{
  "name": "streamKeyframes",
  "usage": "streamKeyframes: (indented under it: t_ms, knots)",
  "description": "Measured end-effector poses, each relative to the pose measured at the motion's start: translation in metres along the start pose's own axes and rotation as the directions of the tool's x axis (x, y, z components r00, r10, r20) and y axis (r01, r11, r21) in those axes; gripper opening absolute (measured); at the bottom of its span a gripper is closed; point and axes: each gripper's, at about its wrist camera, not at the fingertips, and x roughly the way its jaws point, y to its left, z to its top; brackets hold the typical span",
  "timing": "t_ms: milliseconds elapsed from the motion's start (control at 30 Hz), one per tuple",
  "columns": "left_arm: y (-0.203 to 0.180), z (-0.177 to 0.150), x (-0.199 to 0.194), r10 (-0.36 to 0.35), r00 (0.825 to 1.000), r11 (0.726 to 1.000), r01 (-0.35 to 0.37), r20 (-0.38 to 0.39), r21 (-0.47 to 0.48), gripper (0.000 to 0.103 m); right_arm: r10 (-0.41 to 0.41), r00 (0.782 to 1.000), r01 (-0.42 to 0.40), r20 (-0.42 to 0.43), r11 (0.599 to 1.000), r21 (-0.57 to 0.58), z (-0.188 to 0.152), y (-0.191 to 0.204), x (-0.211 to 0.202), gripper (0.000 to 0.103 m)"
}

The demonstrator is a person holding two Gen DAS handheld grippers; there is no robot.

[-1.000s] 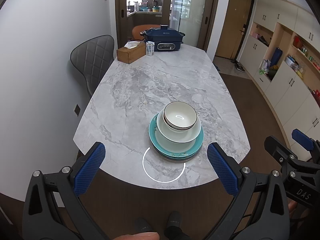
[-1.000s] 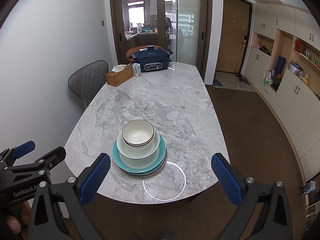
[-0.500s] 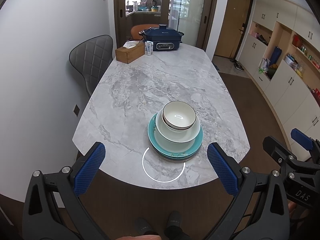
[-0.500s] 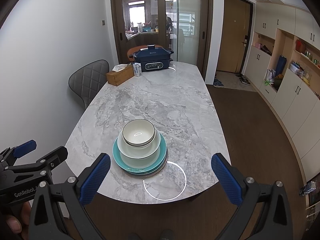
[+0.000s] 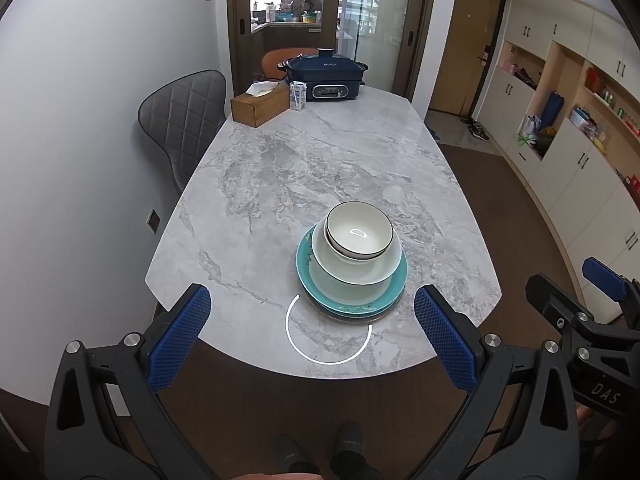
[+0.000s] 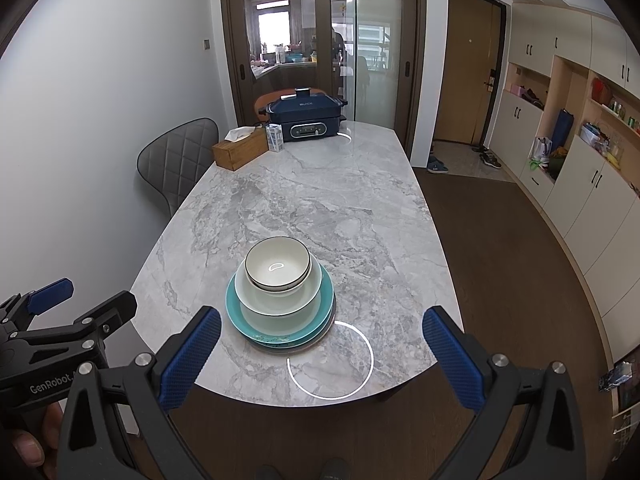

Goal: Organize plates and bowls

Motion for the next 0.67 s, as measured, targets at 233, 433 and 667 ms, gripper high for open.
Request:
streamKeyframes:
  t_ms: [233,433,667]
  knots:
    - [0.0023,-0.0005,0.0036,0.001,1.0,1.0,-0.001,-0.001,0.003,0.103,0.002,1.0,-0.002,-0.001,1.0,-0.001,-0.0004,-0.0007,0.0007,0.103]
    - [0.0023,-0.0015,0.006,-0.001,1.0,1.0,0.001,0.003,0.001,0.103,0.002,1.0,-0.002,-0.002,1.0,-0.002,0.0002,-0.0012,0.0008,0.103]
    - [0.0024,-0.0015,0.0055,0.001,1.0,1.0,-0.001,0.005,0.0,0.103,0.002,1.0,-0.002,-0.003,1.0,-0.002,-0.0001,0.0003,0.0,0.103]
